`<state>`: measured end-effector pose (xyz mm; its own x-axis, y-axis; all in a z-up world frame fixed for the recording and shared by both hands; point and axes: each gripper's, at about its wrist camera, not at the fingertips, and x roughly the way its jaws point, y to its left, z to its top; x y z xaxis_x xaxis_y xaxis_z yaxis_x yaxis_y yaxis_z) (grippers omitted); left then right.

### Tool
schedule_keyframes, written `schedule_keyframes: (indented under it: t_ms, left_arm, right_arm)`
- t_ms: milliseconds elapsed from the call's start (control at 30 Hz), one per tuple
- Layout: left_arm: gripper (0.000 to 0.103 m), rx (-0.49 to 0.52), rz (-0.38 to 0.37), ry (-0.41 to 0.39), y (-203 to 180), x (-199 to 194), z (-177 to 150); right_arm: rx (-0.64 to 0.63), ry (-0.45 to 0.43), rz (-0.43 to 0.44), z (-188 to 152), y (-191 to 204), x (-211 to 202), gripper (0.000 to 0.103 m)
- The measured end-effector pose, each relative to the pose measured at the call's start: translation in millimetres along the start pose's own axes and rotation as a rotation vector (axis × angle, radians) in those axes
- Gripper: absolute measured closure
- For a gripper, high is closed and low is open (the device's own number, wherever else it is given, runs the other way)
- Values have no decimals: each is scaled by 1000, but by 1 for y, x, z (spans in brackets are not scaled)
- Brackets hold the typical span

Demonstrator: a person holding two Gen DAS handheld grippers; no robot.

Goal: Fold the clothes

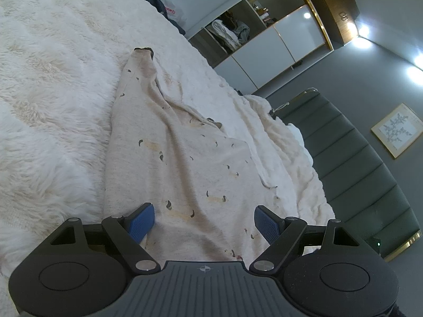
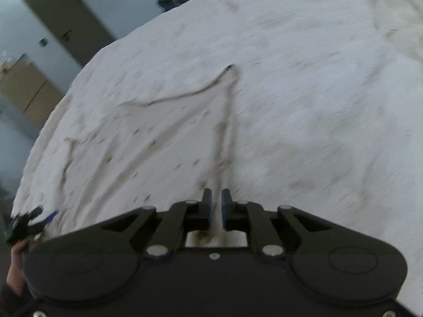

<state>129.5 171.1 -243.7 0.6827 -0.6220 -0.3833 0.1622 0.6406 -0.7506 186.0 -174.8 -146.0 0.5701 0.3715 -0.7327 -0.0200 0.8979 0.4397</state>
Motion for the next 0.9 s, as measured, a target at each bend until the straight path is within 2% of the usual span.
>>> schedule_keyframes:
  t_ms: [67,100,133,167,300,400,500,533,567,633,700,767,833,900]
  left_arm:
    - [25,-2,1,-1,-1,-2,-2]
    - [25,-2,1,0,-1,-2,-2]
    - [25,-2,2,0,-2,-2,-2]
    - [25,0,3,0,-4,-3,-3]
    - [25,4,2,2,-5,-5,-3]
    - [25,15,6,5,-7,-6,-4]
    - [25,44,12,5,-14,-14,-1]
    - [25,66,7,-3,-18,-21,2]
    - [25,87,7,-15,-21,-27,5]
    - [25,145,48,-108,-32,-60,12]
    - [25,148,81,-157,-35,-85,17]
    - [25,151,147,-138,-36,-94,17]
    - [25,178,213,-69,-38,-89,13]
    - [25,227,240,27,-47,-71,9]
  right_arm:
    - [-21,29,20,-8,4,6,88]
    - [-34,46,30,-15,7,11,88]
    - [-59,68,19,-20,9,17,93]
    - [-82,77,-6,-23,11,19,103]
    - [-102,45,-92,-28,9,6,103]
    - [-131,43,-217,-33,0,-6,103]
    - [-97,9,-172,-37,-6,-18,102]
    - [-114,-29,-162,-39,-1,-25,90]
    - [-141,-56,-165,-40,3,-28,73]
    - [-216,-97,-165,-44,15,-28,50]
    - [-273,-116,-152,-46,24,-22,50]
    - [-303,-117,-137,-46,31,-12,48]
    - [-318,-112,-127,-47,35,-3,48]
    - [-351,-93,-124,-50,44,13,48]
